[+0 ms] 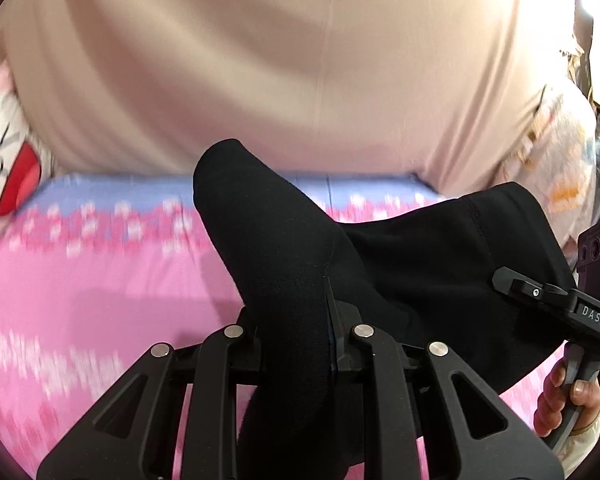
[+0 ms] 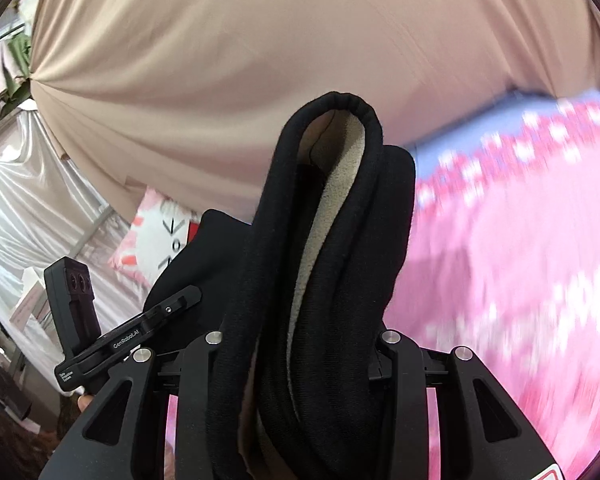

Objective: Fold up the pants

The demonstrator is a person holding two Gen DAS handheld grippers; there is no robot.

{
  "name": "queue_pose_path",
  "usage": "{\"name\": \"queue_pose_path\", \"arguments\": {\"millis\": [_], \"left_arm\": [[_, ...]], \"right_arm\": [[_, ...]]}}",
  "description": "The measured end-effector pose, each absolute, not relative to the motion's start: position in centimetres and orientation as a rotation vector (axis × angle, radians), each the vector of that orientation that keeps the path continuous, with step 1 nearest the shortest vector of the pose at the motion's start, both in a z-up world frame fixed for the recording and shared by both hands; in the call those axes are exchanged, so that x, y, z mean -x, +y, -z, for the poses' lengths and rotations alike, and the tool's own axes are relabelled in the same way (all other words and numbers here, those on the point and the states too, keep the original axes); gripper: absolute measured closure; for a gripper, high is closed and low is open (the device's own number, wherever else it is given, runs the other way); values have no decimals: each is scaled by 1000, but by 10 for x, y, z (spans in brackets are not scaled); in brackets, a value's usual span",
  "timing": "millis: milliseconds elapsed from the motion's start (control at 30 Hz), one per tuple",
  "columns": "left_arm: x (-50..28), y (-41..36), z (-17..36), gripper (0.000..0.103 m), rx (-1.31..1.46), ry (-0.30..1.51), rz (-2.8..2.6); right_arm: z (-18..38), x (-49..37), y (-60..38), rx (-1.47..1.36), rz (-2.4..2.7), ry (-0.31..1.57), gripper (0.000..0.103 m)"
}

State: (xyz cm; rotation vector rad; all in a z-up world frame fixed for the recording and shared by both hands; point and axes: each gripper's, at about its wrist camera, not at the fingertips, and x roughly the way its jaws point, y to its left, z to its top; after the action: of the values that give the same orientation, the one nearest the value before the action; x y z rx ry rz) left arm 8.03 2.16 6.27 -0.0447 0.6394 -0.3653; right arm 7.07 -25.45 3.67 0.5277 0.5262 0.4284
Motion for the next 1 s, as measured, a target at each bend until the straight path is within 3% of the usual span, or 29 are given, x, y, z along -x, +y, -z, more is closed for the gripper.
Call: {"name": "queue_pose_path", "arguments": {"millis": [233,333,467,500,567,700,767,800,833,967,1000], "left_arm": [[-192,4,-61,84,31,567,329],[-243,-4,-26,83,31,621,295],[-296,-3,49,75,27,807,205],[-301,6,65,57,20,846,155],[-292,27,67,48,80,829,139],[-249,63,32,25,33,720,-69],[-222,61,5,20,12,639,-83],[-215,55,-1,9,8,627,-60],[-207,45,-8,7,8,616,-11],[-194,-8,9,7,-81,650,94],[-200,-21,22,7,-125,671,83]], "right_arm": [[-21,-191,-294,-584,-430,477,64],[23,-246,-315,-647,-393,541,57],[89,-286,-350,-750,-209,749,54],[97,-278,-365,-843,-262,706,53],[88,-248,-386,-878,-203,614,50],[24,-185,-371,-638,-129,462,50],[1,-172,-338,-522,-192,457,50],[-4,-173,-317,-471,-227,481,50],[-2,-179,-301,-436,-257,517,50],[47,-221,-285,-323,-131,689,63],[70,-229,-302,-373,-92,721,87]]}}
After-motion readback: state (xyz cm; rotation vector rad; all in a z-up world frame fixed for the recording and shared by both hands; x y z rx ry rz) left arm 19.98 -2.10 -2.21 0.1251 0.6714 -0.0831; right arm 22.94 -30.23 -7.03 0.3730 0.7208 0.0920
